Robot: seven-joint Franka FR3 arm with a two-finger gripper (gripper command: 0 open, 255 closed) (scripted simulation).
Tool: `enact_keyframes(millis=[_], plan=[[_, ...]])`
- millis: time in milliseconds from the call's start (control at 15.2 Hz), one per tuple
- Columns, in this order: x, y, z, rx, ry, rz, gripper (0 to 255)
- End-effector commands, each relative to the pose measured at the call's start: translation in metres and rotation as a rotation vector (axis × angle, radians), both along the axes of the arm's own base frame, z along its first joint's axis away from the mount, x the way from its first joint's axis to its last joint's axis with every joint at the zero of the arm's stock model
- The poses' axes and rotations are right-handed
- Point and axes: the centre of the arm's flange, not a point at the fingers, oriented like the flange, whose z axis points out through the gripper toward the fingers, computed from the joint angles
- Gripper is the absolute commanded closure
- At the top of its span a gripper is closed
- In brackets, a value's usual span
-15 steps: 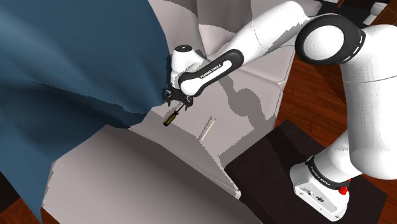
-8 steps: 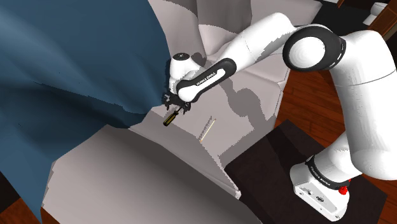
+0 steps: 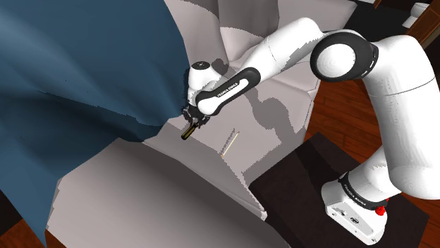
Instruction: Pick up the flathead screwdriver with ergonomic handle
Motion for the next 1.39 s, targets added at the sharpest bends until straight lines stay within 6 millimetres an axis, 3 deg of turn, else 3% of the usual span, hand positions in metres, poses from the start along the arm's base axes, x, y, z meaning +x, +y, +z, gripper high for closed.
enact_keyframes(millis=[0, 264, 1320], plan=[[0.0, 0.001, -0.001, 0.003, -0.003, 0.001, 255], [0.001, 0.001, -0.002, 0.003, -0.003, 0.001, 255], [0.001, 0.001, 0.078, 0.003, -0.003, 0.001, 255]])
